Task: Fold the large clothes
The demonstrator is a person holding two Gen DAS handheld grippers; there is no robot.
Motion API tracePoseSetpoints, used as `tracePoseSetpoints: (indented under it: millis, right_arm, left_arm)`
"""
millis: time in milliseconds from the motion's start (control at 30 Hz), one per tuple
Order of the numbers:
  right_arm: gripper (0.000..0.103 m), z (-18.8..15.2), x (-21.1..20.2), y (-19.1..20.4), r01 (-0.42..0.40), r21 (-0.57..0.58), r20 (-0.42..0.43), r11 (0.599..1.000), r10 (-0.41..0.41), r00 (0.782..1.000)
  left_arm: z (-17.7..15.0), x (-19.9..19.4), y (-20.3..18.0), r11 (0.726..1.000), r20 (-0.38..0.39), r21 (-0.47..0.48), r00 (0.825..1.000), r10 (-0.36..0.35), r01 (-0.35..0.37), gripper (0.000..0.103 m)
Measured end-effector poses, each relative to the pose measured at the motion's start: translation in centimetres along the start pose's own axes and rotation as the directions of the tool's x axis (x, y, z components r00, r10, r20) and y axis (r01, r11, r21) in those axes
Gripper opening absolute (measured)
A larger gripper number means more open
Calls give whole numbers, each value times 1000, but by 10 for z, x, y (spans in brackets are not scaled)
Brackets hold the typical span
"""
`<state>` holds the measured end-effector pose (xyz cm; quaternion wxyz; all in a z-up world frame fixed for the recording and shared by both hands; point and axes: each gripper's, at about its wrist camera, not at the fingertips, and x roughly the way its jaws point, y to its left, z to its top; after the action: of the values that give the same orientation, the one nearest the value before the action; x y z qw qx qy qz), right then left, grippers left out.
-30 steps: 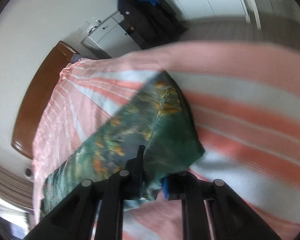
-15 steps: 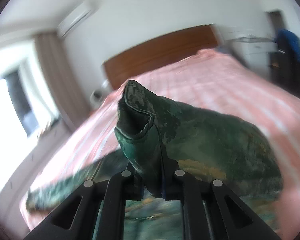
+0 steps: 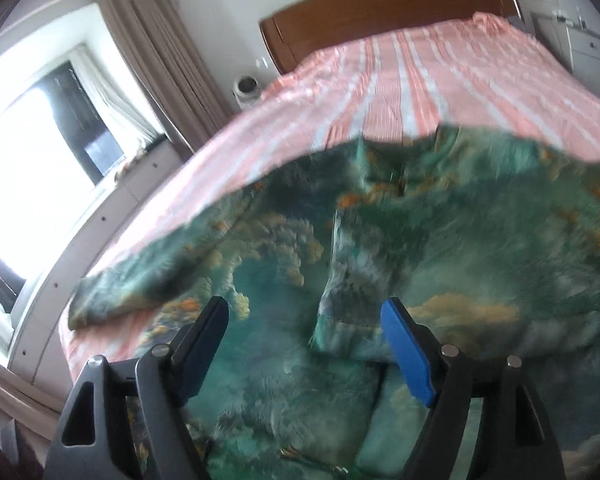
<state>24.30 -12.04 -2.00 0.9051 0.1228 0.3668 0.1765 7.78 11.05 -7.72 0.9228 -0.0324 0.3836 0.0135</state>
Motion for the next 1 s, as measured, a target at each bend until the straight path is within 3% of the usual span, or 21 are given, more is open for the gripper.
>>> tracePoseSetpoints:
  millis: [100,200,267,333,400,467,533,600,700,800,1000]
  right_arm:
    - [79,12,-33,-21,60,-15,108,998,-58,992]
    - [89,28,-65,-65,222,63,198,973,-230,953]
    - [89,35,-67,-106,353,158,141,922,-375,916]
    - [88,38,-61,-129,376,216,91,901,-402,911]
    - [88,36,-44,-132,371,200,35,907,-385,922]
    - [88,30,-6,-119,267,153,-83,952,-257,963]
    - [89,18,26,-94,161,103,-177,982,-142,974]
    - [88,13,33,-58,140,9,-155,990,-137,978]
    - [88,7,14,-8,44,-52,-90,998,-49,995]
    - [88,-2,-10,15,-1,-98,-59,995,-5,998]
    - [88,-38,-66,19,13,-204,-44,979,-23,999]
  left_arm:
    - [0,-2,1,1000,4,2,1000,-1,1,103]
    - [1,-3,4,1000,4,-14,1000,-16,16,103]
    - [2,-1,5,999,-3,-23,1000,-27,27,103]
    - [2,2,5,999,-12,-22,1000,-26,26,103]
    - [1,3,3,1000,-14,-10,1000,-19,19,103]
    - [0,3,1,1000,-14,2,1000,-12,12,103]
    - [-2,2,-1,1000,-12,13,1000,2,-2,103]
    - [-4,1,-3,1000,-5,25,1000,15,-15,103]
    - [-7,-1,-7,999,2,41,1000,22,-22,103]
    - [-8,-1,-11,998,6,58,1000,25,-26,103]
    - [-9,-2,-15,996,11,83,999,35,-36,103]
